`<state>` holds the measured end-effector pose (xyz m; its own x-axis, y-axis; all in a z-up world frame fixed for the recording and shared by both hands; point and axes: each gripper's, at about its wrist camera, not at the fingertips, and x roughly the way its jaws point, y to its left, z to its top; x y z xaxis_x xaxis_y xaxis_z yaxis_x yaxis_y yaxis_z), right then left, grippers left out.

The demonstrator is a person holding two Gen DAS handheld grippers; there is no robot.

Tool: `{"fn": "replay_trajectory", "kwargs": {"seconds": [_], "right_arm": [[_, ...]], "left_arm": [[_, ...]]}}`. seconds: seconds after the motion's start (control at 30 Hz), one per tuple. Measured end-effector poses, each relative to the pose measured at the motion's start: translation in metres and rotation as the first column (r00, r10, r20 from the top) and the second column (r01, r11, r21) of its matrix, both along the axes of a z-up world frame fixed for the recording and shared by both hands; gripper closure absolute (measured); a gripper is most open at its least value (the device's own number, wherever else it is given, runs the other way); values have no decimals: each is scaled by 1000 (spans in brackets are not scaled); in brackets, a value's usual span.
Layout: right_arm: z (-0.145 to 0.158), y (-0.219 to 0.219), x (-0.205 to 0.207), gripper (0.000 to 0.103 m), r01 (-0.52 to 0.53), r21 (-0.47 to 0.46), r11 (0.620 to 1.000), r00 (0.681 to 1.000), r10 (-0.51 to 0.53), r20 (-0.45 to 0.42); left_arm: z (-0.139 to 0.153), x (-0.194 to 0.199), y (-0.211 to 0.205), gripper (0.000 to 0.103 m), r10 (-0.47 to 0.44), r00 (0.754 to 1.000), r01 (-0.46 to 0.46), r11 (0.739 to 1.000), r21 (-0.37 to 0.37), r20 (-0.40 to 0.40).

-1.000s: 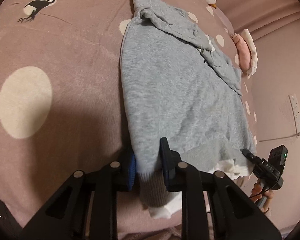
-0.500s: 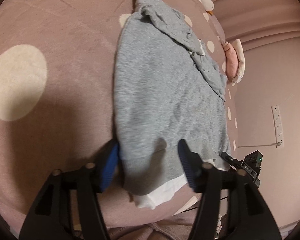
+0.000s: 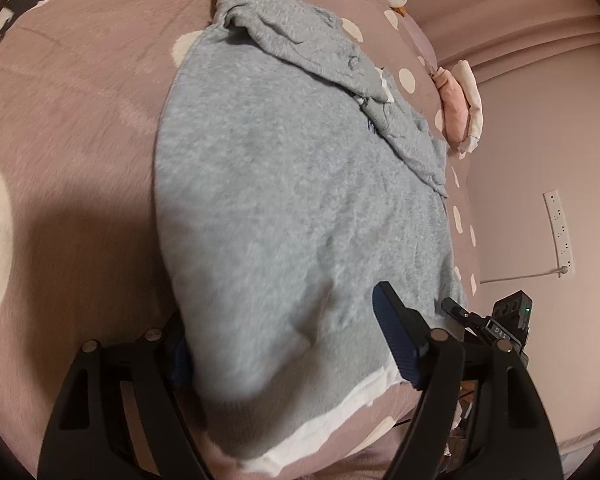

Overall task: Fold small clothes
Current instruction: 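Close the left tool on the ribbed hem while the right tool grips it, then lift the hem with both tools and fold it up toward the collar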

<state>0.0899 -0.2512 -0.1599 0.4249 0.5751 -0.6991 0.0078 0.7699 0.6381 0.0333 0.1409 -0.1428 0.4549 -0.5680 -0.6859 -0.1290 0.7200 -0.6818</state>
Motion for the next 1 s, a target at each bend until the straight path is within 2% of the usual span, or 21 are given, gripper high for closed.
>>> {"fn": "replay_trajectory", "kwargs": {"seconds": [0.07, 0.23, 0.33, 0.53, 0.7, 0.87, 1.0], "right_arm": [[-1, 1, 6, 65, 4, 23, 1000, 1000, -5, 5], [-3, 1, 5, 64, -4, 54, 999, 1000, 3, 8], [-6, -1, -4, 64, -23, 77, 997, 1000, 23, -3], [-10, -5, -20, 64, -42, 102, 994, 999, 45, -28], [-11, -4, -22, 64, -44, 109, 993, 998, 48, -38], [-11, -1, -19, 64, -56, 102, 993, 997, 60, -39], [-12, -4, -23, 64, -56, 116, 992, 997, 61, -38]], "left_arm": [[-1, 3, 0, 26, 0, 1000, 0, 1000, -16, 3], [-2, -6, -3, 53, -13, 1000, 13, 1000, 19, 5], [-6, -16, 1, 61, -14, 1000, 14, 1000, 0, -5], [-11, -35, 0, 64, -31, 999, 30, 999, -44, -18], [-14, -32, 2, 64, -27, 999, 24, 996, -82, -27], [-10, -32, -3, 64, -33, 999, 31, 998, -61, -24], [-12, -38, -3, 72, -34, 999, 31, 997, -71, -35]]}}
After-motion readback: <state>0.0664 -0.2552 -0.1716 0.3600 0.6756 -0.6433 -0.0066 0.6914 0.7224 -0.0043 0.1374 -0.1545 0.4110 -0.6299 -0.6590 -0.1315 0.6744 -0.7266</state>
